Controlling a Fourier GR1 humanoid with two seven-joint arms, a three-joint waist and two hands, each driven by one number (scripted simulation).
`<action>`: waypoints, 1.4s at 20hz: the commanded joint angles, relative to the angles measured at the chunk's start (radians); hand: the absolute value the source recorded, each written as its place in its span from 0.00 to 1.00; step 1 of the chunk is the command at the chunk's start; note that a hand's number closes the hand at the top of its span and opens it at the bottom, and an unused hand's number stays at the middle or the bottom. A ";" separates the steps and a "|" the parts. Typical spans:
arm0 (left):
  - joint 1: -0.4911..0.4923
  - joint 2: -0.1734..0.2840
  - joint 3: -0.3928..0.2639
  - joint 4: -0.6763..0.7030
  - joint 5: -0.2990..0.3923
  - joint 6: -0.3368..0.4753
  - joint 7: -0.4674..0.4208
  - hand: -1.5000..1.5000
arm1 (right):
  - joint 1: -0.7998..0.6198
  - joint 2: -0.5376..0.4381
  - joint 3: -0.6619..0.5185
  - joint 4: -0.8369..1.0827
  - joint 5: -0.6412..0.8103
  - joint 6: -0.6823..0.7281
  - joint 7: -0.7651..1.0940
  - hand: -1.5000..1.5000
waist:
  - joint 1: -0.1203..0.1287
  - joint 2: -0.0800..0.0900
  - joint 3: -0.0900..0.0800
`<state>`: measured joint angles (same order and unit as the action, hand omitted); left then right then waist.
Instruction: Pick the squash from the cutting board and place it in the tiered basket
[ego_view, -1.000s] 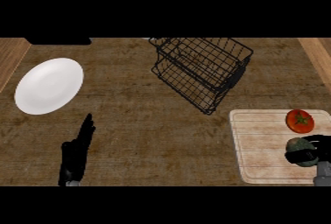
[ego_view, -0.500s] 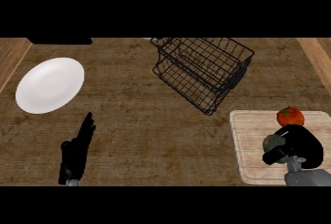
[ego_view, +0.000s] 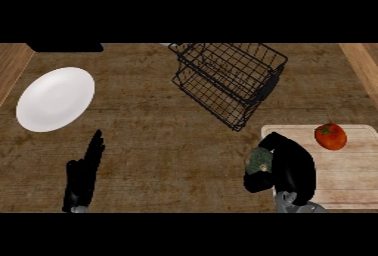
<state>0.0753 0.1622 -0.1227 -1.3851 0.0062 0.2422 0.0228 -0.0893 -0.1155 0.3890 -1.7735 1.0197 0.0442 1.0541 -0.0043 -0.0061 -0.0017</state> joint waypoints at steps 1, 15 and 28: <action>0.016 0.005 0.002 -0.010 -0.006 0.002 -0.004 0.50 | -0.051 0.074 0.016 -0.199 0.084 -0.008 0.152 1.00 | -0.005 -0.003 0.000; 0.028 -0.032 -0.023 -0.007 -0.023 0.006 -0.016 0.50 | -0.449 0.115 -0.058 -0.515 0.293 0.461 0.243 1.00 | 0.008 0.002 -0.001; -0.072 -0.040 -0.026 -0.014 -0.045 0.014 0.073 0.50 | -0.819 0.115 -0.347 -0.078 0.216 0.356 0.190 1.00 | 0.021 0.009 0.001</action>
<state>0.0639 0.1261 -0.1476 -1.4014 -0.0284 0.2497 0.0409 -0.7806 -0.0052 0.1236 -2.0019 1.2610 0.3817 1.1087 0.0146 -0.0004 -0.0017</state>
